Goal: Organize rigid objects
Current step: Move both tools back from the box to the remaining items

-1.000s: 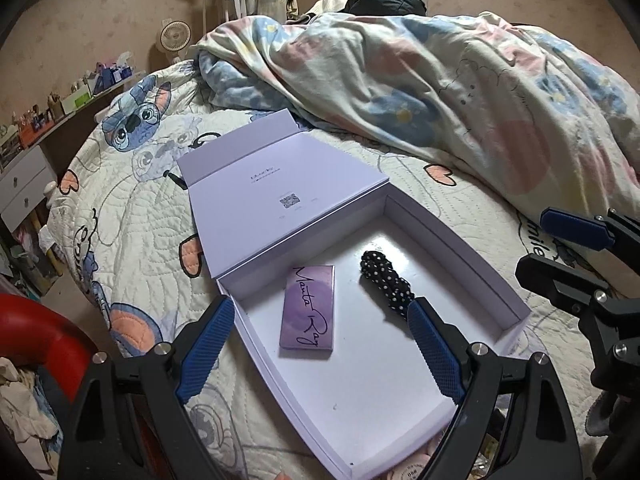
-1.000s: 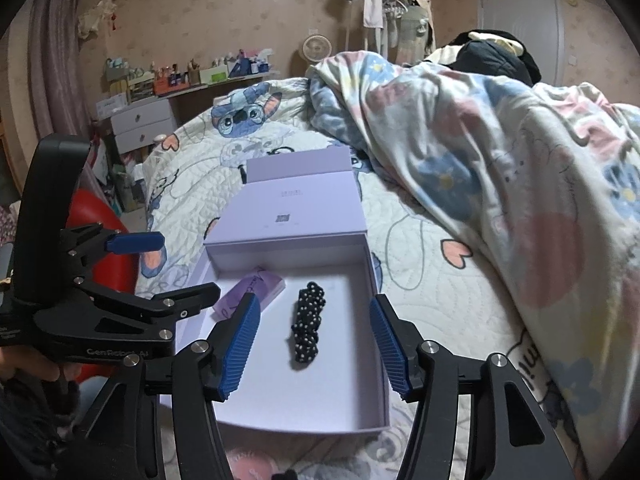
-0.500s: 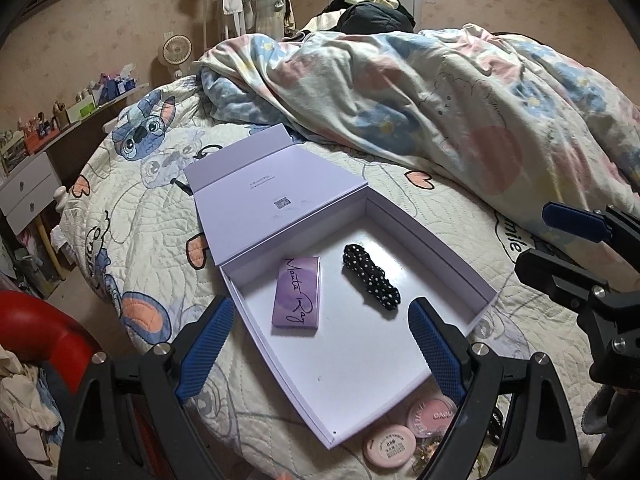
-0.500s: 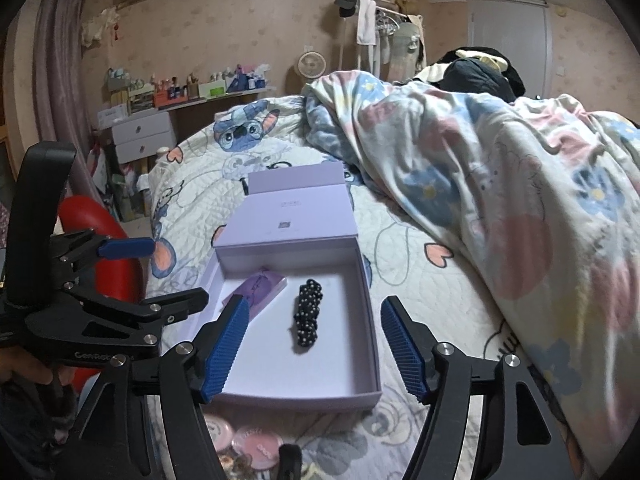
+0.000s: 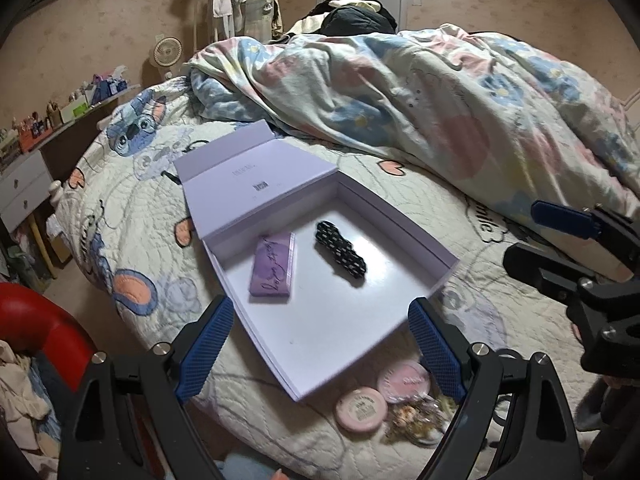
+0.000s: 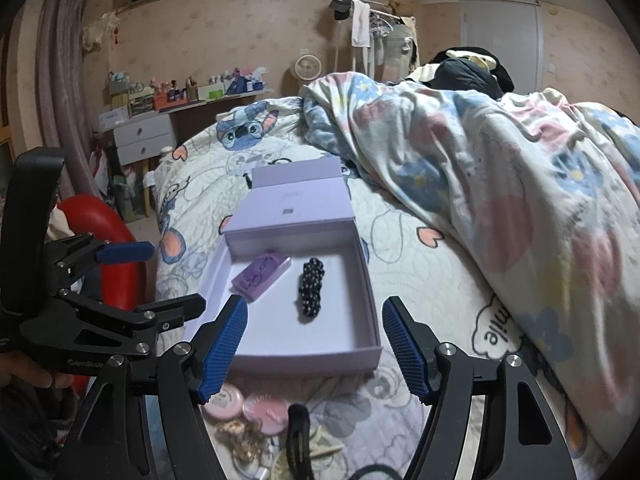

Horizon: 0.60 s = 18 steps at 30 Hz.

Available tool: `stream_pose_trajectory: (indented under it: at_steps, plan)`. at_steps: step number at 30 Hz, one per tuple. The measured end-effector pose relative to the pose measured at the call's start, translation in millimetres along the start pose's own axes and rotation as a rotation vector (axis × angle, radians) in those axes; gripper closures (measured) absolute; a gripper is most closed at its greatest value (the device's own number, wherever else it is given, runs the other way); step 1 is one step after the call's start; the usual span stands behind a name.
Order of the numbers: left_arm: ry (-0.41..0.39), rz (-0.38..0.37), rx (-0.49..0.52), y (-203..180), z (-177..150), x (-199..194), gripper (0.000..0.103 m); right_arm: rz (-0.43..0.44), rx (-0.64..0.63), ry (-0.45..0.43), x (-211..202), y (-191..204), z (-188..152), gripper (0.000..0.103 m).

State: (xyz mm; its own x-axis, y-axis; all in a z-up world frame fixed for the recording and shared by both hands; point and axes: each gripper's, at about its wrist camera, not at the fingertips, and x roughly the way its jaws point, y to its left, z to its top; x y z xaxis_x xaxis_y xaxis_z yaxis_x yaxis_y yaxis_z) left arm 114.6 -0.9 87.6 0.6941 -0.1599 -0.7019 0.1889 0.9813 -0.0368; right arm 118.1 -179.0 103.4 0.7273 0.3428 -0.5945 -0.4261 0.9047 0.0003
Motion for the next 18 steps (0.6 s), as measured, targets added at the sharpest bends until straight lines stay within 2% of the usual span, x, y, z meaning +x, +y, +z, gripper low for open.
stream_pose_trajectory:
  at_steps: [18]
  plan:
    - [0.009, -0.012, 0.026, -18.1, -41.9, -9.3, 0.013, -0.011, 0.051, 0.038, -16.2, -3.2, -52.1, 0.033]
